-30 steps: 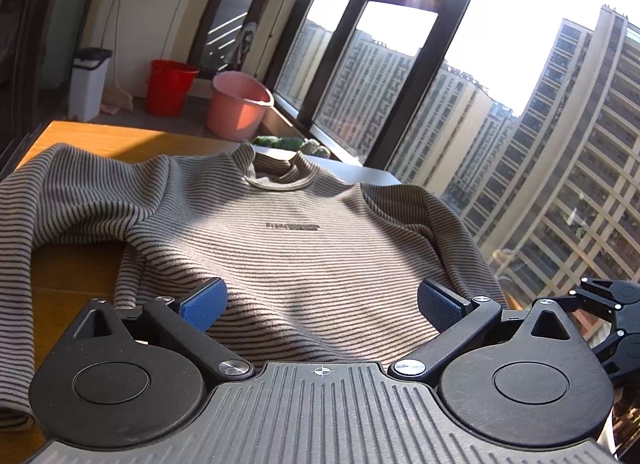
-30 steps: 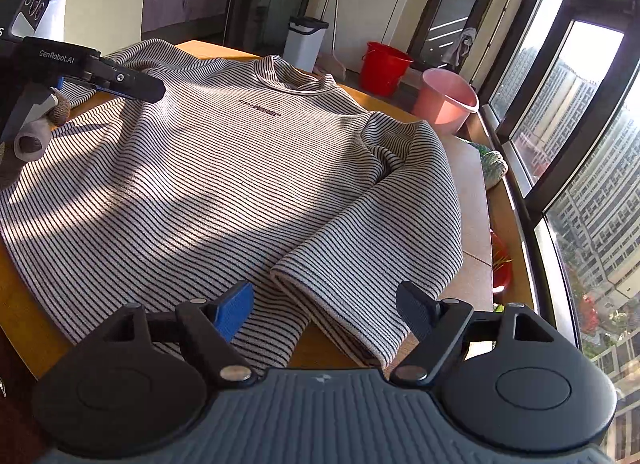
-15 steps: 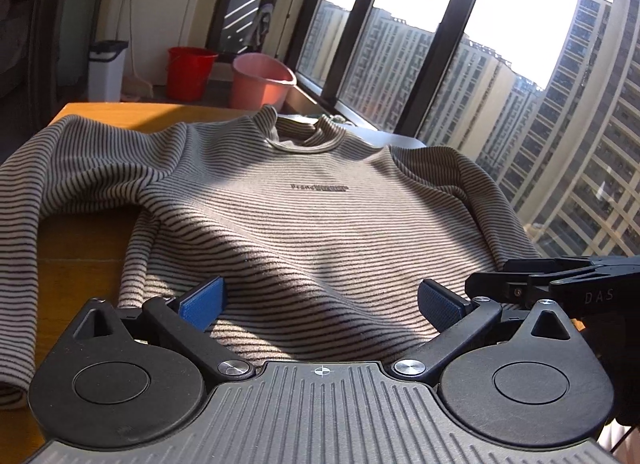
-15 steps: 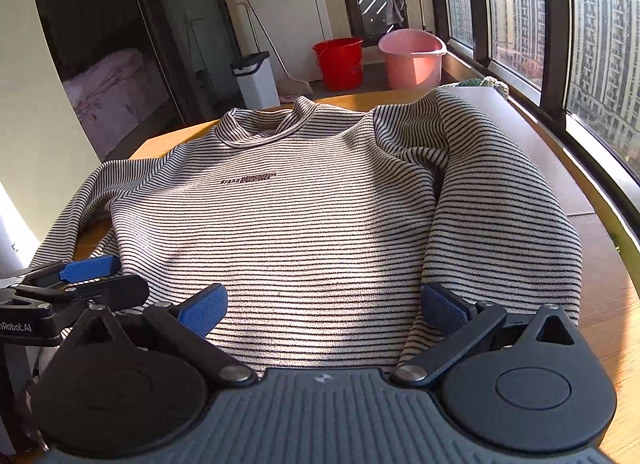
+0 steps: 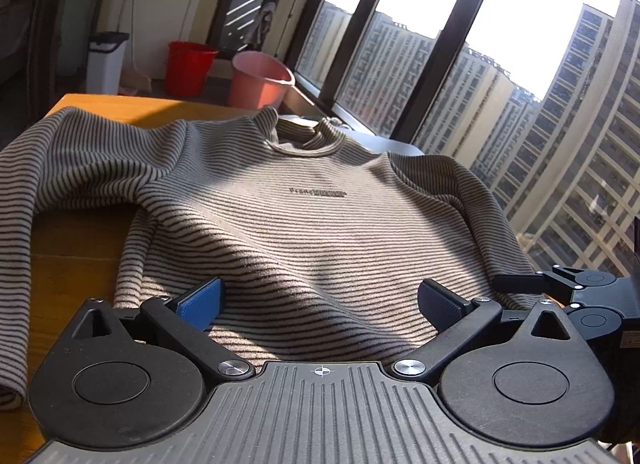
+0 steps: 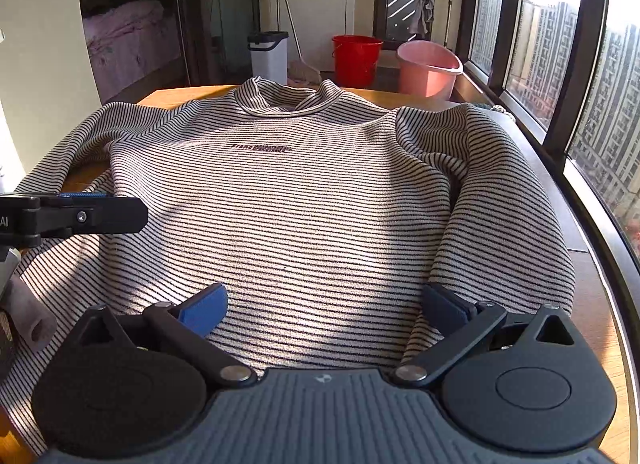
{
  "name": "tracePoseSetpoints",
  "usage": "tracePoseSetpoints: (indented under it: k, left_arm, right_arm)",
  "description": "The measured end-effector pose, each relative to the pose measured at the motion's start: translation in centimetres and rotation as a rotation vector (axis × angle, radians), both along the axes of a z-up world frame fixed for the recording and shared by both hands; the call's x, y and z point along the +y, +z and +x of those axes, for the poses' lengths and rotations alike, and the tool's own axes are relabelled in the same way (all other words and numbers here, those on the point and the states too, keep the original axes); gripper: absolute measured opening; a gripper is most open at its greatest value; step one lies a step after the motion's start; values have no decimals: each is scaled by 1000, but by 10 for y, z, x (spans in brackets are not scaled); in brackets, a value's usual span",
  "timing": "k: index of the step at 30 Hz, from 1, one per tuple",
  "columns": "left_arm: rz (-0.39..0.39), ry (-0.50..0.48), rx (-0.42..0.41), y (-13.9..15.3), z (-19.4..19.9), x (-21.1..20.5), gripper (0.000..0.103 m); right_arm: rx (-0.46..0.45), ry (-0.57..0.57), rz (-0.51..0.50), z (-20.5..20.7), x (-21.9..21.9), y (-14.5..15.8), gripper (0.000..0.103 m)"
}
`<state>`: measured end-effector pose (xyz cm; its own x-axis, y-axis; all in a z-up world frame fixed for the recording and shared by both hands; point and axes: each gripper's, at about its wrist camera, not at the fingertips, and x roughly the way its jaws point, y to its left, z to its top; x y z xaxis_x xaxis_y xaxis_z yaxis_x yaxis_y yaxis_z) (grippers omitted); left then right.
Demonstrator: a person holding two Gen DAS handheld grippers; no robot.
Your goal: Fold clothes
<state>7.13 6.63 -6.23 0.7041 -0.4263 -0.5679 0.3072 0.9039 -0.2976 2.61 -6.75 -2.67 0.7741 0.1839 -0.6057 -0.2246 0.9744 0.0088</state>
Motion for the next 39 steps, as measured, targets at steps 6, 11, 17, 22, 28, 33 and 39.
tracePoseSetpoints:
  k: [6, 11, 17, 22, 28, 33, 39]
  left_arm:
    - [-33, 2, 9, 1, 3, 3, 103]
    - [-27, 1, 12, 2, 4, 2, 103]
    - [13, -3, 12, 1, 4, -3, 103]
    - [26, -7, 12, 1, 4, -5, 103]
    - [22, -8, 12, 1, 4, -4, 103]
    - [20, -7, 11, 2, 4, -4, 103]
    - [3, -7, 12, 1, 5, -2, 103]
  right_arm:
    - [-75, 23, -35, -26, -14, 13, 103]
    - [-74, 29, -284, -52, -22, 15, 71]
    - [-39, 45, -377, -56, -19, -3, 67]
    - [19, 22, -247, -27, -25, -3, 27]
    - [-64, -140, -54, 18, -73, 74, 11]
    - [-298, -235, 172, 43, -111, 193, 11]
    - [-320, -120, 187, 80, -58, 221, 11]
